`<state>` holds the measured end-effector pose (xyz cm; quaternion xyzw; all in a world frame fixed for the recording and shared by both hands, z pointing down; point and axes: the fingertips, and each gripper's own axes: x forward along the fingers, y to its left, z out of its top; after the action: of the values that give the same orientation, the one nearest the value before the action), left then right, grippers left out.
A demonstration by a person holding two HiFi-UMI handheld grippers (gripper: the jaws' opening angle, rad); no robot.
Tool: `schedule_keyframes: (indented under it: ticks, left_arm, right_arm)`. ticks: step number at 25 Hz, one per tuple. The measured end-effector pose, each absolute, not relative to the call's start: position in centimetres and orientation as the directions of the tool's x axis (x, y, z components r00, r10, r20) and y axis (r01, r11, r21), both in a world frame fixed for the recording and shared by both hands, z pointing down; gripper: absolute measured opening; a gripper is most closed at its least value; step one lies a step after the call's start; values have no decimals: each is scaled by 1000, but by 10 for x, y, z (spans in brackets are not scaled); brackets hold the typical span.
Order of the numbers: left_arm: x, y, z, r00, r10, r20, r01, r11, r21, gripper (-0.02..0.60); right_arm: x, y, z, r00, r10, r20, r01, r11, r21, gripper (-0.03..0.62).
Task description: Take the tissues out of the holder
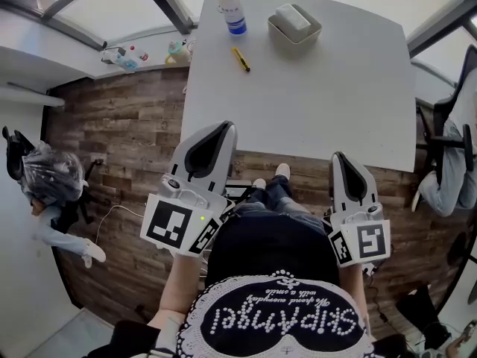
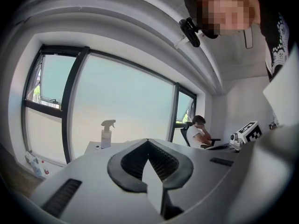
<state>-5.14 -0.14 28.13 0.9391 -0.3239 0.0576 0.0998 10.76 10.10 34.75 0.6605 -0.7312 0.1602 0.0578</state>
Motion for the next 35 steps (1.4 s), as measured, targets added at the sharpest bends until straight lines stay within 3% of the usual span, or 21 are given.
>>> schedule_keyframes:
  ticks: [21,35]
  left_arm:
    - [-16,-7,274,733,-667,134,-681,-719,142,2]
    - [-6,-21,271,778,-619,109,-628,-759,172,2]
  right_arm:
    - [159,85,349,-175,-945,275,-979,137,-152,11]
    - [157,81,345,-132,-952,278,-985,95,-141,11]
